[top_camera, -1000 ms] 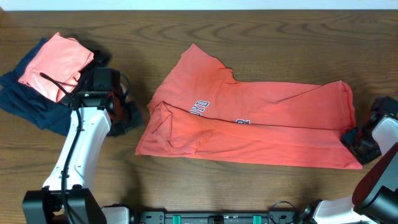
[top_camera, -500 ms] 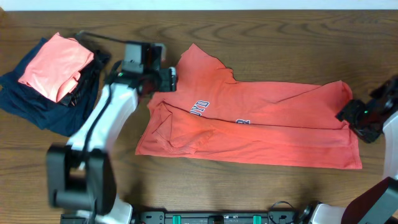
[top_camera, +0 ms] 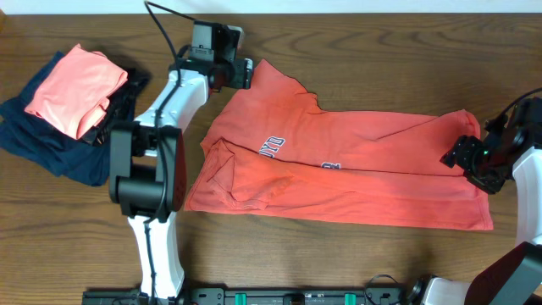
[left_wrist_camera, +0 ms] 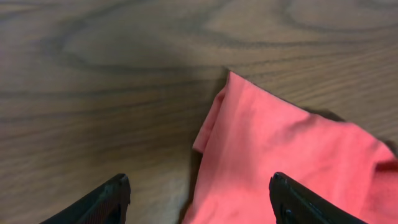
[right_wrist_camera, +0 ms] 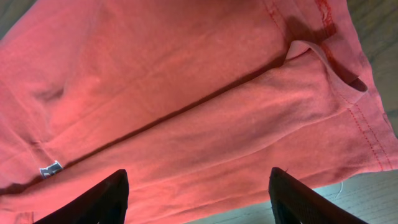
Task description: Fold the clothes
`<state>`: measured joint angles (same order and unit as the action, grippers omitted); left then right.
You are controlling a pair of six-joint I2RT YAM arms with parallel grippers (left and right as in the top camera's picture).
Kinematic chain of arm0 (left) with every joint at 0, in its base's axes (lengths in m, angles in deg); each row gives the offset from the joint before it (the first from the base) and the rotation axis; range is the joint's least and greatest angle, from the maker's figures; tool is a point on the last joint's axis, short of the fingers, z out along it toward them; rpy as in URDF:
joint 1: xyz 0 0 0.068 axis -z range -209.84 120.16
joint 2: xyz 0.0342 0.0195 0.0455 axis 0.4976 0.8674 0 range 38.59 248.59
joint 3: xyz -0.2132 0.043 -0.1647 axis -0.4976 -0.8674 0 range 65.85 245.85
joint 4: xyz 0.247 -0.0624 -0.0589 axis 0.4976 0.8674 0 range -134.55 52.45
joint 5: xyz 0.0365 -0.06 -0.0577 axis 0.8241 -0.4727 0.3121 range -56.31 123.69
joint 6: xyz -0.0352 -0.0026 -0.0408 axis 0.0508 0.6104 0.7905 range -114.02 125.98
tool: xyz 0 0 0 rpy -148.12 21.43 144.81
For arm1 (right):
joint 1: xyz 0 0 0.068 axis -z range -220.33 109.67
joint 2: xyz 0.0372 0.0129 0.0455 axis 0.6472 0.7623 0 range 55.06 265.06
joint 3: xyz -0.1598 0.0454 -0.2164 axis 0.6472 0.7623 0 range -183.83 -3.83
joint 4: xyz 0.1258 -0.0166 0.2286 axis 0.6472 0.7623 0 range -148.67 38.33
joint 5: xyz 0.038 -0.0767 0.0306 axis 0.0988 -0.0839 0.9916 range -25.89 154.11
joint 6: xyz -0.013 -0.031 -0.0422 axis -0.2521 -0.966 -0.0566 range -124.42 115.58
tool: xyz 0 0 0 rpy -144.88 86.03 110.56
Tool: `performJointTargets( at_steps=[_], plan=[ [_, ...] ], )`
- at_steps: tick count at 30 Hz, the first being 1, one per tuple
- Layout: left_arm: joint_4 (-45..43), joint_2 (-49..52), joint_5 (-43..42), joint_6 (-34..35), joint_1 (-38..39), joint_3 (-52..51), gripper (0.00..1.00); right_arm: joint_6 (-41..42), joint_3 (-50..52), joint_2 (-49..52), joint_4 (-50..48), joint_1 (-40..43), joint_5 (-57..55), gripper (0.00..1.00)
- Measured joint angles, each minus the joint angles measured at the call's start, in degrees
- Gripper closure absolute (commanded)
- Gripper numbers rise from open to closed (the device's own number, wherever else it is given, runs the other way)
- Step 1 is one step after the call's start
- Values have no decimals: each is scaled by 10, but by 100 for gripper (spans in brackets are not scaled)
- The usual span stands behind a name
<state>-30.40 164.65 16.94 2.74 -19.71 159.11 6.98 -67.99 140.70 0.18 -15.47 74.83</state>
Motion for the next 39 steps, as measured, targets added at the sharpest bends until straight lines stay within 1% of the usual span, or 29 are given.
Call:
performJointTargets(
  at_steps=[6, 10, 11, 12, 13, 14, 15, 16, 20, 25, 30, 36, 39],
  plan=[
    [-23, 52, 0, -3, 25, 0, 27, -1, 0, 0, -1, 0, 0, 27],
    [-24, 56, 2, -12, 43, 4, 28, -1, 0, 0, -2, 0, 0, 28],
    [-23, 56, 2, -13, 47, 4, 35, -1, 0, 0, -4, 0, 0, 28],
    [-23, 56, 2, -13, 50, 5, 45, -2, 0, 0, -6, 0, 0, 29],
    [-21, 56, 2, -11, 53, 5, 70, -2, 0, 0, -9, 0, 0, 29],
    [-20, 57, 2, -13, 55, 5, 81, -2, 0, 0, -12, 0, 0, 29],
    [-18, 57, 2, -13, 57, 5, 89, -2, 0, 0, -14, 0, 0, 29],
    [-16, 58, 2, -14, 57, 5, 93, -2, 0, 0, -15, 0, 0, 30],
    [-6, 58, 1, 7, 57, 5, 94, -3, 0, 0, -28, 0, 0, 34],
    [47, 40, 0, 62, 49, 5, 94, -4, 0, 14, -63, 0, 0, 29],
    [124, -13, 0, 93, 40, 5, 94, -4, 0, 79, -168, -3, -7, 27],
    [215, -92, -1, 104, 40, 5, 94, 1, -1, 158, -337, -3, -22, 27],
    [252, -103, -4, 108, 40, 6, 94, 11, -1, 183, -399, -3, -26, 28]
  ],
)
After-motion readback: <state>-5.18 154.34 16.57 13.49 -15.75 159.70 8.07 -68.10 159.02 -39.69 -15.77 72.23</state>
